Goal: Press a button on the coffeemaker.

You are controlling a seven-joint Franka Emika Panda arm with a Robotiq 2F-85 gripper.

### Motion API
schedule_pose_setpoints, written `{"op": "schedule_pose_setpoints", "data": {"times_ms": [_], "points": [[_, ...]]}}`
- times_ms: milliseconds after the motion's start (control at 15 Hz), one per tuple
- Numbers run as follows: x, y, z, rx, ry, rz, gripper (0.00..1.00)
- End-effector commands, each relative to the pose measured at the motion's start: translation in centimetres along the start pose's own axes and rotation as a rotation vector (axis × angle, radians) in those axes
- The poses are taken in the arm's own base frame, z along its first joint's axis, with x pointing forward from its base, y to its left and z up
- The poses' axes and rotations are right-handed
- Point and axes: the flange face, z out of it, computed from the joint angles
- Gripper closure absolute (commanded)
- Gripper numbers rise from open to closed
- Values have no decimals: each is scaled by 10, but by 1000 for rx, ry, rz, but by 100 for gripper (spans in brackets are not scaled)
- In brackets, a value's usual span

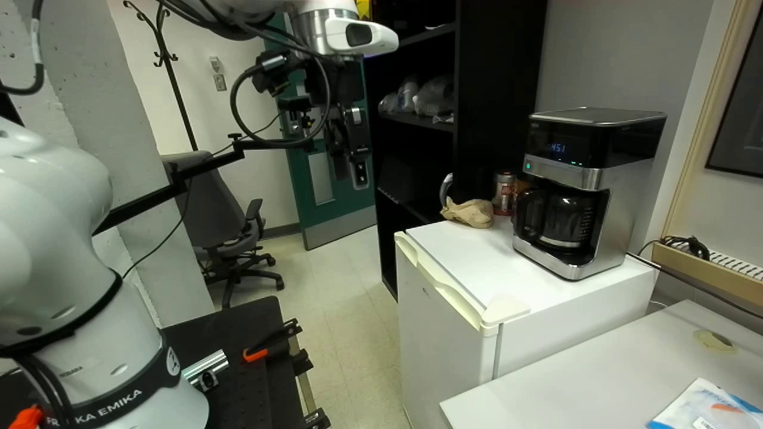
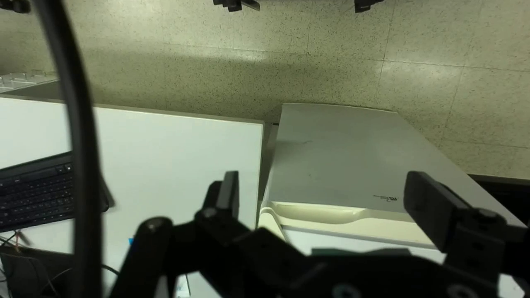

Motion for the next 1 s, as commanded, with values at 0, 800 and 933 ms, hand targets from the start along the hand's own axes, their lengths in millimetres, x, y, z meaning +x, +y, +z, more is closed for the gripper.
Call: {"op": "schedule_pose_setpoints", "data": {"times_ms": [0, 800, 933], "points": [[27, -2, 5, -38, 14, -50, 0], [147, -18, 17, -246, 117, -334, 32], [169, -21, 22, -293, 134, -387, 47]]}}
